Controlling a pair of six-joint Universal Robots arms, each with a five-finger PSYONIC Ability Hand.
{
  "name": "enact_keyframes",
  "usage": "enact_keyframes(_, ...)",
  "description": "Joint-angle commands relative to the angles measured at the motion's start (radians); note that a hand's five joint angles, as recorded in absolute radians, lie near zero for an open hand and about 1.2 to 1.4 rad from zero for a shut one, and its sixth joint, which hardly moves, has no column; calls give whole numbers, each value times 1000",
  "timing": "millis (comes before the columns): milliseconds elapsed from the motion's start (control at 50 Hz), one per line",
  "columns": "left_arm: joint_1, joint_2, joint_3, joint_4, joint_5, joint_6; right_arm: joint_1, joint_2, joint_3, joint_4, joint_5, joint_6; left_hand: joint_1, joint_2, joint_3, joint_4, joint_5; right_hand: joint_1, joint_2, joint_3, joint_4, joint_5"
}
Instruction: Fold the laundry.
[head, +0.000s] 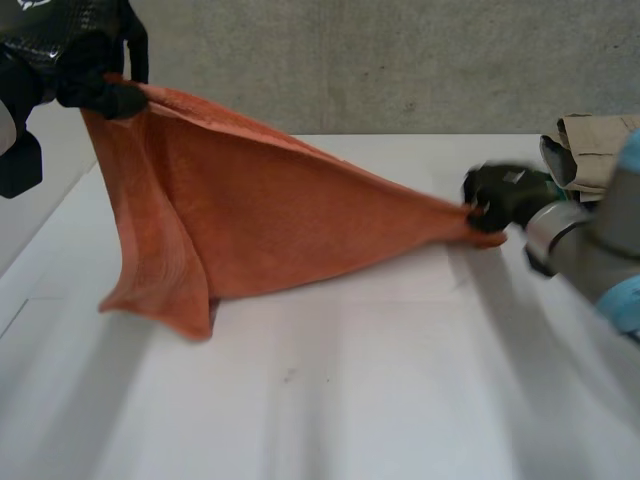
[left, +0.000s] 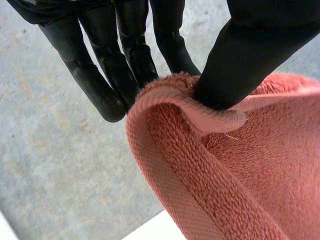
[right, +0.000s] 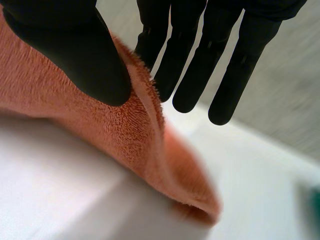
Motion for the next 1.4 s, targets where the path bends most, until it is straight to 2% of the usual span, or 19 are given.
enact_keyframes(20,86,-46,-106,7,47,2,-71,-273,-56,238,-92,-41,256,195,215,197,232,265,221,211,202,233)
enact_keyframes(60,103,-73,-124,24,54,6,-74,-298,-78,316,-86,-79,256,195,215,197,232,265,221,211,202,233)
enact_keyframes(160,139,-212,-175,79,60,16,-23,-325,-125,584,-5,-263,256,195,215,197,232,265,221,211,202,233)
enact_keyframes(260,125,-367,-161,127,53,45,27,-272,-141,635,40,-383,256,195,215,197,232,265,221,211,202,233)
enact_keyframes(360,91,-521,-22,246,17,70,58,-90,-222,504,86,-378,256,195,215,197,232,265,221,211,202,233)
enact_keyframes(380,76,-562,47,292,-1,65,61,-30,-278,440,109,-372,256,195,215,197,232,265,221,211,202,233)
enact_keyframes(460,39,-598,251,442,-54,47,64,65,-457,248,164,-351,256,195,215,197,232,265,221,211,202,233)
enact_keyframes(600,17,-540,477,740,-145,-95,78,46,-656,-71,193,-277,256,195,215,197,232,265,221,211,202,233)
enact_keyframes(700,22,-501,492,796,-148,-168,86,-19,-641,-149,186,-236,256,195,215,197,232,265,221,211,202,233)
enact_keyframes(820,68,-455,370,759,-164,-179,75,-78,-527,-49,138,-231,256,195,215,197,232,265,221,211,202,233)
enact_keyframes(900,102,-391,163,759,-153,-191,50,-118,-382,58,77,-229,256,195,215,197,232,265,221,211,202,233)
enact_keyframes(980,129,-342,-99,825,-99,-220,35,-148,-166,112,3,-225,256,195,215,197,232,265,221,211,202,233)
enact_keyframes(1040,140,-336,-217,877,-59,-226,34,-143,-64,106,-32,-223,256,195,215,197,232,265,221,211,202,233)
enact_keyframes(1120,154,-348,-369,957,10,-221,32,-77,39,72,-63,-234,256,195,215,197,232,265,221,211,202,233)
enact_keyframes(1200,163,-374,-446,1009,53,-200,32,26,54,52,-55,-260,256,195,215,197,232,265,221,211,202,233)
enact_keyframes(1280,183,-380,-463,1015,50,-165,15,92,47,49,3,-275,256,195,215,197,232,241,197,187,179,210)
enact_keyframes(1340,201,-377,-462,1001,37,-151,4,99,46,45,60,-256,256,195,215,197,232,39,-5,-15,-23,7)
enact_keyframes(1360,208,-372,-459,991,31,-143,1,102,46,48,105,-222,256,195,215,197,232,-156,-200,-211,-219,-188)
enact_keyframes(1400,211,-368,-454,980,25,-142,3,101,50,51,150,-177,256,195,215,197,232,-354,-398,-408,-416,-386)
